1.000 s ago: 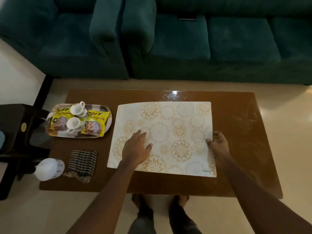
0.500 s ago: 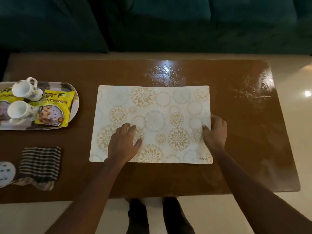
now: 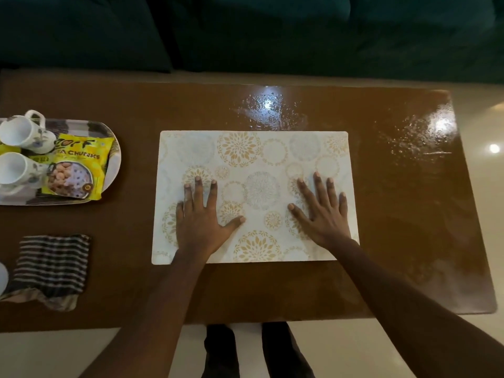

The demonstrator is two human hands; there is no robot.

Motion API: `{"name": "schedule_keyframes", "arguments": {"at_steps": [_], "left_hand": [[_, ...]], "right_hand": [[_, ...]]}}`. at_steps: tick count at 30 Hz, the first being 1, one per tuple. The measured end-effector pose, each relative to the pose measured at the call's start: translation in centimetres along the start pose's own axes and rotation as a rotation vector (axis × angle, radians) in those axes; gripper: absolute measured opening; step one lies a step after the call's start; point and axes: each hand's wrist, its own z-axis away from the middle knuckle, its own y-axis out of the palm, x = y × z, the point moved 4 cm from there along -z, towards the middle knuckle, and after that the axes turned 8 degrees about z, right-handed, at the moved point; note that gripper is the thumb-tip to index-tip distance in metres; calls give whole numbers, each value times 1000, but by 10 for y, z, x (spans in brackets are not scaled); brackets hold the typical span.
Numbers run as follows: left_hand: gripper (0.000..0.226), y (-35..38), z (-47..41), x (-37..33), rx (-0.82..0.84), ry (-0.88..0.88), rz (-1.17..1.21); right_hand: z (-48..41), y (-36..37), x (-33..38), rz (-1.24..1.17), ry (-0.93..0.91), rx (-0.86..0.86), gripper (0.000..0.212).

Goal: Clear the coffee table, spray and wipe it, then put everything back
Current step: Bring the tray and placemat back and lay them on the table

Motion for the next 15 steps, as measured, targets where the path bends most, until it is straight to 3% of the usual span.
{"name": "schedule_keyframes", "arguments": {"at_steps": [15], "left_hand": [[116,2,-3,1,0,50,32]], "right_hand": [[9,7,-2,52,47,-54,73]]}}
